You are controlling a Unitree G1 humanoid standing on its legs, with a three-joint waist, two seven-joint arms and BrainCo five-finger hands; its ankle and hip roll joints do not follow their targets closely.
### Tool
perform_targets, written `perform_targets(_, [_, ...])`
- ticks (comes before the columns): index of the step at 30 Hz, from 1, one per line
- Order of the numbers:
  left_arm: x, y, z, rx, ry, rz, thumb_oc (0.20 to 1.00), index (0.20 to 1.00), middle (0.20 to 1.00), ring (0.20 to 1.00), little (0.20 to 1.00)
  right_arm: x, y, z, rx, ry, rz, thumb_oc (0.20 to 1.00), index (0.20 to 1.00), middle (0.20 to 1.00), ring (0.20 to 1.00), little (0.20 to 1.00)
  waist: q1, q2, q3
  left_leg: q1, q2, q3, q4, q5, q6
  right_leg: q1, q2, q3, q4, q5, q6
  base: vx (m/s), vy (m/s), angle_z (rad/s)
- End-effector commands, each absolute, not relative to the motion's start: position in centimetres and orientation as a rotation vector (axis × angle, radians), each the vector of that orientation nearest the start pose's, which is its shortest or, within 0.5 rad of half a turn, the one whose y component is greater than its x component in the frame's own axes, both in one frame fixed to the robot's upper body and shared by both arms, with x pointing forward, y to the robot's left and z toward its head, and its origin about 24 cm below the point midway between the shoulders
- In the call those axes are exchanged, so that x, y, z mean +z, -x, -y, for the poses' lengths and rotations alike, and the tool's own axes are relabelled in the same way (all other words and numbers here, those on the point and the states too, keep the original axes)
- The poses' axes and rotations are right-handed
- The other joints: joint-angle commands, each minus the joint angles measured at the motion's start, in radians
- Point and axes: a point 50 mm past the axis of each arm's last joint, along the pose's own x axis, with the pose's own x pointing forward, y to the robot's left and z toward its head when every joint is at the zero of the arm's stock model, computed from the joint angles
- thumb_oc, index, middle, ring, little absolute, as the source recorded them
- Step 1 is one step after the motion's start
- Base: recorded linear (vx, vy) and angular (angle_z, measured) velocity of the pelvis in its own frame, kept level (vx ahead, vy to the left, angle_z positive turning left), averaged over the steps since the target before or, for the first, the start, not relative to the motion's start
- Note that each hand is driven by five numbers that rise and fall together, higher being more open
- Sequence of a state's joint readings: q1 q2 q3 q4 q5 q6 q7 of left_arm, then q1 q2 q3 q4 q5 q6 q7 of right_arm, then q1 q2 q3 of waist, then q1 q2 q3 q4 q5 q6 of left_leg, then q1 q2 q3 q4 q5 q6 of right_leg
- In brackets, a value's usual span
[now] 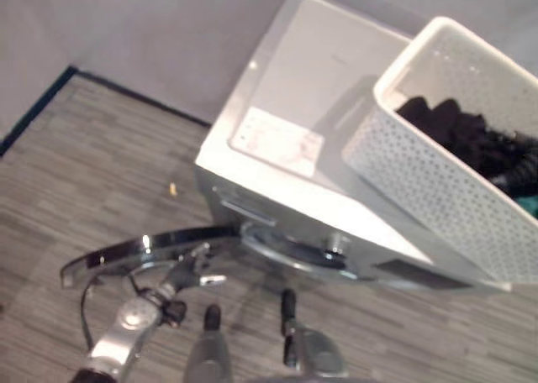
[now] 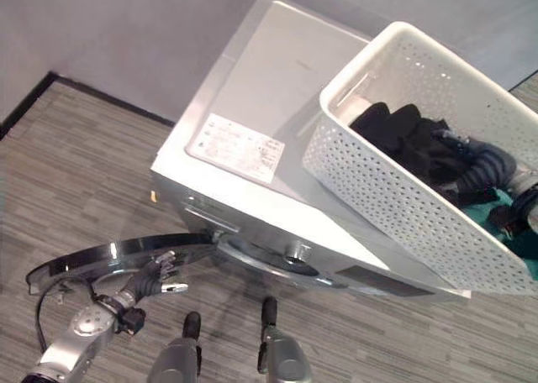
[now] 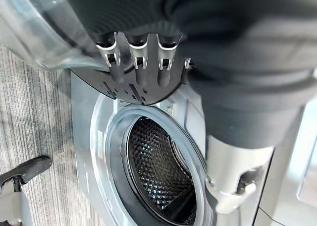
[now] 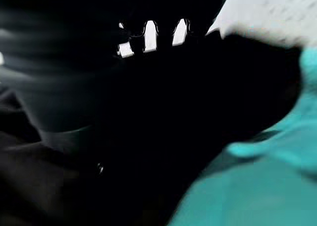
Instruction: Grab the laundry basket,head to the washer,open it,put in the laundry and shut it.
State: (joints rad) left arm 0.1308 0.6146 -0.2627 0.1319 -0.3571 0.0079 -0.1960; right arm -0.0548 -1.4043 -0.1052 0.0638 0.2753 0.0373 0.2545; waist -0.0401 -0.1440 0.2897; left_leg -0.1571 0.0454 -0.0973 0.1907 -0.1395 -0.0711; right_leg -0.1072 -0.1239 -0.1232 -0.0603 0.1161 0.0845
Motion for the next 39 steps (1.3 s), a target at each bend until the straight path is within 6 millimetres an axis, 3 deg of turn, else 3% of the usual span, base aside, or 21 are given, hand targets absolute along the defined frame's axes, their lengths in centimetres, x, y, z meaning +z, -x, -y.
perform_targets(1, [1.7, -21.8, -21.3, -0.385, -0.235, -0.249, 1.0, 1.0, 1.0, 1.0, 1.0, 24.8, -26.7, 33.3, 0.075, 1.125, 0.008, 1.0, 1.0, 1.0, 1.0, 1.0, 0.033, -0.009, 0.031, 0.033, 0.05, 0.03, -0.091, 0.014, 0.033, -0.058, -0.087, -0.008, 0.11, -0.052, 0.077, -0.03, -0.039, 0.04])
perform_targets(7, [2.6, -22.6, -20.6, -0.436, -0.274, -0.21, 1.0, 1.0, 1.0, 1.0, 1.0, 22.0, -27.4, 29.2, 0.384, 1.245, -0.113, 1.0, 1.0, 1.0, 1.0, 1.0, 0.06, -0.025, 0.051, 0.015, 0.06, 0.008, -0.092, 0.026, 0.027, -0.057, -0.077, -0.021, 0.105, -0.058, 0.072, -0.02, -0.036, 0.1])
perform_targets(9, [2.8, -22.8, -20.5, -0.435, -0.275, -0.201, 1.0, 1.0, 1.0, 1.0, 1.0, 21.4, -27.6, 29.1, 0.408, 1.259, -0.148, 1.0, 1.0, 1.0, 1.0, 1.0, 0.061, -0.026, 0.056, 0.008, 0.06, 0.0, -0.092, 0.031, 0.025, -0.056, -0.076, -0.028, 0.102, -0.059, 0.072, -0.01, -0.041, 0.08])
perform_targets(10, [2.8, -22.9, -20.5, -0.432, -0.277, -0.2, 1.0, 1.0, 1.0, 1.0, 1.0, 20.9, -27.7, 29.5, 0.397, 1.259, -0.173, 0.849, 0.849, 0.849, 0.849, 0.849, 0.063, -0.024, 0.058, 0.0, 0.059, -0.006, -0.095, 0.037, 0.024, -0.056, -0.075, -0.032, 0.099, -0.06, 0.07, -0.01, -0.032, 0.16])
perform_targets(11, [2.8, -22.9, -20.5, -0.433, -0.28, -0.201, 1.0, 1.0, 1.0, 1.0, 1.0, 20.8, -27.7, 29.8, 0.384, 1.257, -0.181, 0.476, 0.476, 0.476, 0.476, 0.476, 0.064, -0.024, 0.057, -0.004, 0.059, -0.01, -0.098, 0.04, 0.023, -0.056, -0.075, -0.034, 0.096, -0.059, 0.07, -0.01, -0.036, 0.24])
perform_targets(12, [2.8, -22.9, -20.5, -0.433, -0.286, -0.204, 1.0, 1.0, 1.0, 1.0, 1.0, 20.3, -27.8, 30.5, 0.356, 1.247, -0.206, 0.2, 0.2, 0.2, 0.2, 0.2, 0.067, -0.02, 0.053, -0.01, 0.057, -0.016, -0.1, 0.044, 0.021, -0.055, -0.076, -0.039, 0.091, -0.061, 0.068, 0.0, -0.033, 0.18])
perform_targets(15, [2.8, -22.8, -20.9, -0.417, -0.286, -0.207, 1.0, 1.0, 1.0, 1.0, 1.0, 19.6, -27.9, 32.5, 0.249, 1.242, -0.241, 0.2, 0.2, 0.2, 0.2, 0.2, 0.07, -0.011, 0.042, -0.016, 0.053, -0.03, -0.104, 0.045, 0.023, -0.053, -0.075, -0.045, 0.092, -0.068, 0.066, 0.01, -0.02, 0.14])
perform_targets(19, [2.7, -22.6, -21.3, -0.396, -0.282, -0.218, 1.0, 1.0, 1.0, 1.0, 1.0, 19.2, -27.7, 33.4, 0.167, 1.229, -0.227, 0.2, 0.2, 0.2, 0.2, 0.2, 0.07, -0.001, 0.031, -0.02, 0.048, -0.043, -0.104, 0.043, 0.025, -0.052, -0.077, -0.046, 0.096, -0.076, 0.062, 0.01, -0.014, 0.14])
perform_targets(28, [2.7, -22.8, -21.5, -0.348, -0.262, -0.209, 1.0, 1.0, 1.0, 1.0, 1.0, 21.0, -27.0, 34.8, -0.09, 1.234, -0.073, 0.2, 0.2, 0.2, 0.2, 0.2, 0.063, 0.013, 0.032, -0.032, 0.04, -0.053, -0.097, 0.039, 0.037, -0.059, -0.074, -0.04, 0.109, -0.086, 0.055, -0.02, -0.006, 0.06])
perform_targets(36, [3.0, -23.1, -22.0, -0.319, -0.268, -0.192, 1.0, 1.0, 1.0, 1.0, 1.0, 28.9, -26.7, 33.5, -0.416, 1.32, 0.34, 0.2, 0.2, 0.2, 0.2, 0.2, 0.063, 0.015, 0.012, -0.028, 0.036, -0.047, -0.093, 0.026, 0.047, -0.057, -0.071, -0.031, 0.109, -0.089, 0.053, 0.0, 0.0, 0.0])
perform_targets(37, [3.0, -23.1, -22.0, -0.317, -0.268, -0.191, 1.0, 1.0, 1.0, 1.0, 1.0, 28.9, -26.8, 33.4, -0.416, 1.32, 0.341, 0.2, 0.2, 0.2, 0.2, 0.2, 0.063, 0.015, 0.013, -0.027, 0.036, -0.047, -0.093, 0.025, 0.047, -0.057, -0.071, -0.031, 0.109, -0.089, 0.053, 0.0, 0.0, 0.0])
perform_targets(39, [3.2, -23.2, -22.0, -0.317, -0.273, -0.184, 1.0, 1.0, 1.0, 1.0, 1.0, 31.0, -26.6, 32.7, -0.484, 1.366, 0.443, 0.2, 0.2, 0.2, 0.2, 0.2, 0.067, 0.012, 0.005, -0.024, 0.034, -0.045, -0.088, 0.021, 0.05, -0.055, -0.071, -0.028, 0.11, -0.09, 0.052, 0.0, 0.0, 0.0])
